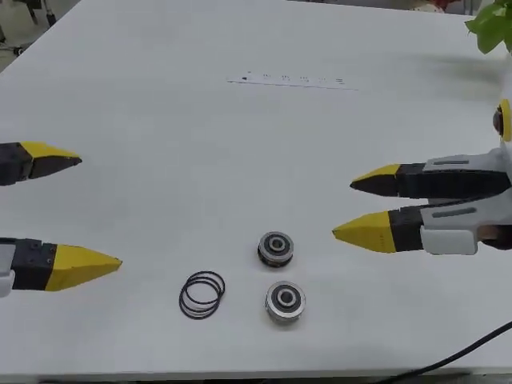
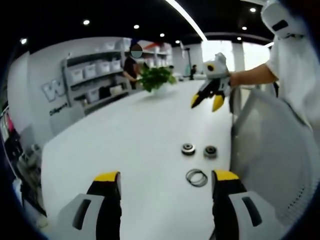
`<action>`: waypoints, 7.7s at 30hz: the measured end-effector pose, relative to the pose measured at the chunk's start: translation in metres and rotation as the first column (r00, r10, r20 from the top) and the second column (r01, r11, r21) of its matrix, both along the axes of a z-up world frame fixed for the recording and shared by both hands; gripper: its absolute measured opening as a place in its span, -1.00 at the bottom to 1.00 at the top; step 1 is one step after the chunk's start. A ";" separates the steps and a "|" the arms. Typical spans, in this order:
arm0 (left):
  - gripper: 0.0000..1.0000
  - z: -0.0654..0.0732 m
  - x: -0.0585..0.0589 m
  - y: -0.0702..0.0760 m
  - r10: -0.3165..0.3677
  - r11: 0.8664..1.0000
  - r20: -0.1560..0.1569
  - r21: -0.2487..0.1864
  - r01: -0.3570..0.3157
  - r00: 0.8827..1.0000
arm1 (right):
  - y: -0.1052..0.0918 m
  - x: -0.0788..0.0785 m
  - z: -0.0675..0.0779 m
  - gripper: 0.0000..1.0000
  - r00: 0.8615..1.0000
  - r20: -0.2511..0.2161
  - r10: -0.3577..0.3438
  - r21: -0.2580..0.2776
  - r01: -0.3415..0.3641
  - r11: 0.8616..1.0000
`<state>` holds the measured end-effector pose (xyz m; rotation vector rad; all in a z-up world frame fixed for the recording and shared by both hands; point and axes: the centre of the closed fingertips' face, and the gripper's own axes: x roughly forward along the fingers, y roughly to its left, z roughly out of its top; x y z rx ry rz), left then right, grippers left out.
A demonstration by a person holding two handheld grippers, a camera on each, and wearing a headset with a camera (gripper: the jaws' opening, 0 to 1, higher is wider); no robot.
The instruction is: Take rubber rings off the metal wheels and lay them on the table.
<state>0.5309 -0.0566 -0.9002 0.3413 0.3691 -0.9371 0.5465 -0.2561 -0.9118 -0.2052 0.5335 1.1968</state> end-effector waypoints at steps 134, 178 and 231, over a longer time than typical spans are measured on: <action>-0.72 -0.102 0.042 -0.162 -0.349 0.937 -0.092 -0.021 0.348 0.933 | 0.034 0.020 -0.110 -0.75 0.986 -0.078 0.150 -0.161 -0.161 0.974; -0.73 -0.103 0.037 -0.163 -0.351 0.936 -0.062 -0.006 0.352 0.934 | 0.029 0.021 -0.098 -1.00 0.861 -0.504 -0.068 0.087 0.129 0.988; -0.25 -0.046 0.021 -0.127 -0.327 0.945 0.026 0.017 0.326 0.945 | 0.030 0.020 -0.058 -1.00 0.930 -0.360 -0.072 0.053 0.098 0.994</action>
